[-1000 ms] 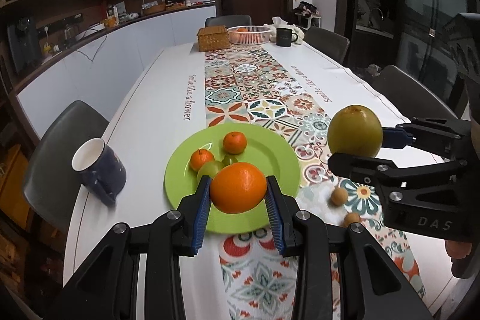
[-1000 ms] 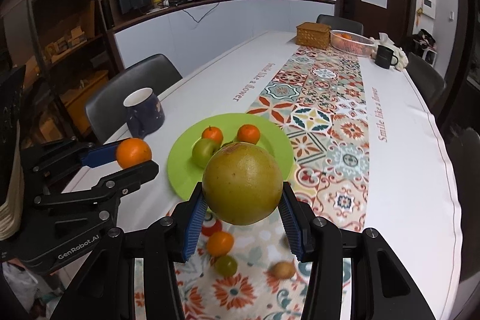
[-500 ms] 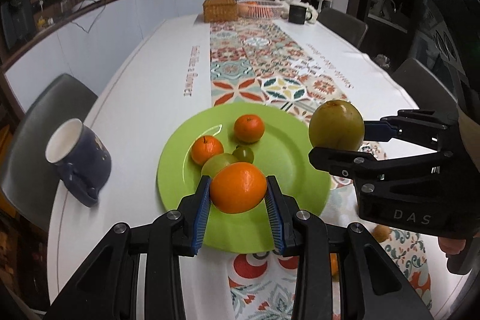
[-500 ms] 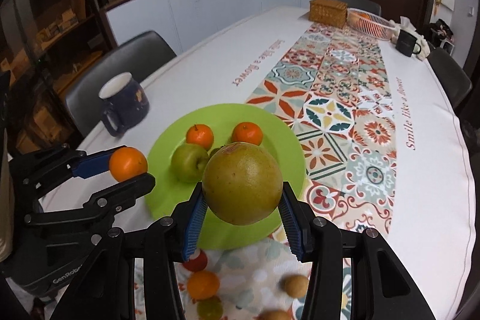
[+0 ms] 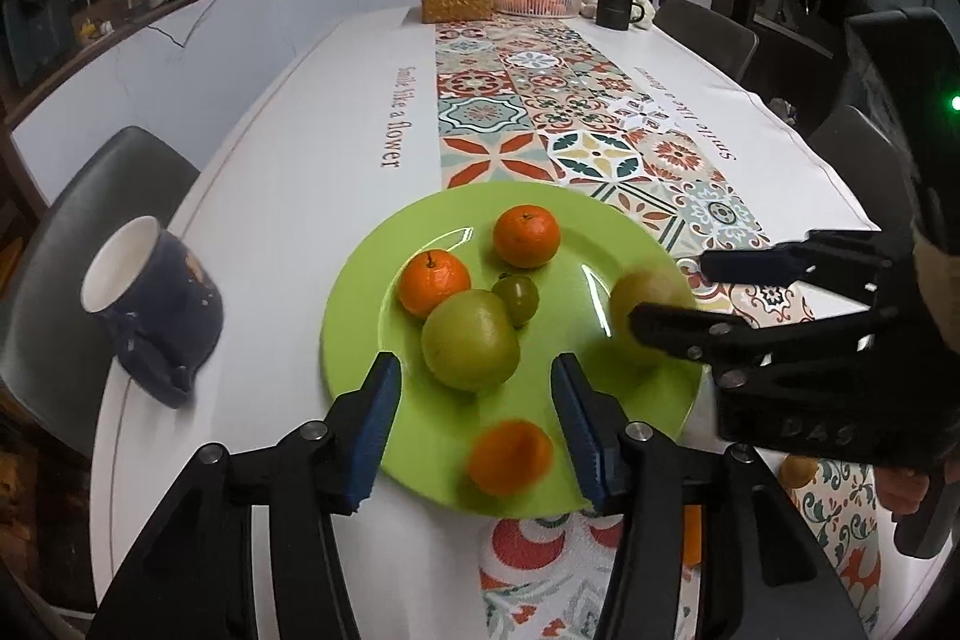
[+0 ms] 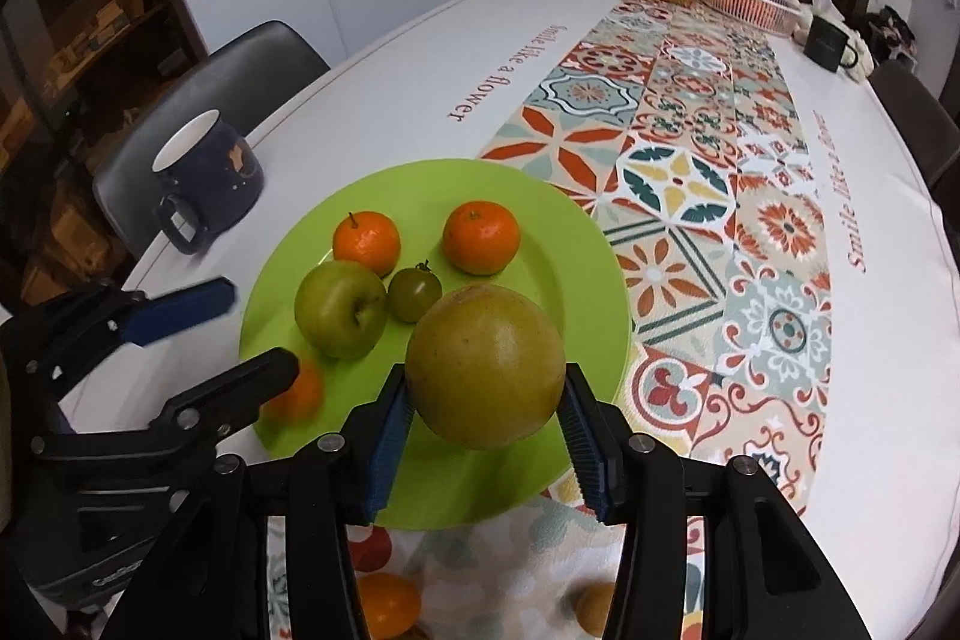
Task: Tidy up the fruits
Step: 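Release the orange onto the plate with the left tool while the right tool releases the pear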
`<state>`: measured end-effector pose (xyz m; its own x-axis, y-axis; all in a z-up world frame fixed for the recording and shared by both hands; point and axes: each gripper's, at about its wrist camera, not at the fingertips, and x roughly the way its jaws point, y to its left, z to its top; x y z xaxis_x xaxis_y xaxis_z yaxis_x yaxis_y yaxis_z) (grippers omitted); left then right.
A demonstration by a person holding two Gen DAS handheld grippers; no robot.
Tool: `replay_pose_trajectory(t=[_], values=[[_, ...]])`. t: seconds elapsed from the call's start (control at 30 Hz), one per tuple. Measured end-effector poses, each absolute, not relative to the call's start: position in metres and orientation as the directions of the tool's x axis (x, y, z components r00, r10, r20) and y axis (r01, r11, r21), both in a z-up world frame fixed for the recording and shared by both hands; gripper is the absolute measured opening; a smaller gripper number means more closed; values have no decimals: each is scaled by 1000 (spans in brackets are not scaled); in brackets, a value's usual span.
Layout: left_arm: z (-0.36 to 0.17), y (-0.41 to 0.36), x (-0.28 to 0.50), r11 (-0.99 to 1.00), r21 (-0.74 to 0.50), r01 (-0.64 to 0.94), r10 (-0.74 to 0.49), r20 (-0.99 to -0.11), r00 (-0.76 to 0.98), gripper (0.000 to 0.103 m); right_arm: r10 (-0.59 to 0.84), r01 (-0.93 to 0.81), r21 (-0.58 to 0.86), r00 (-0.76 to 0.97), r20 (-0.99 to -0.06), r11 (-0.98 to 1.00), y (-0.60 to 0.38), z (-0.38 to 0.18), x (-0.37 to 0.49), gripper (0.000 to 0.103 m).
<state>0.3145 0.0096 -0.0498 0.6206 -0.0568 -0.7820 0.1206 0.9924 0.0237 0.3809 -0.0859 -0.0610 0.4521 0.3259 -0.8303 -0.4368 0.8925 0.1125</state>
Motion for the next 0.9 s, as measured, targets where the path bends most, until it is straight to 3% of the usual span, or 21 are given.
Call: replay_pose_trajectory(t=[0.07,0.63,0.9], values=[[-48,12,307,993,39,113,-40,-780,624,57,323,-419,111,480,-816,901,-91,-56,376,64],[22,-10,233,989,50,137,-74,-640,765,71,309,-373,47,683,-662,926,-137,15,277,64],[31,-30,207,987,51,152,-86,-630,771,75,302,-374,9,735,-607,927,-154,33,245,64]])
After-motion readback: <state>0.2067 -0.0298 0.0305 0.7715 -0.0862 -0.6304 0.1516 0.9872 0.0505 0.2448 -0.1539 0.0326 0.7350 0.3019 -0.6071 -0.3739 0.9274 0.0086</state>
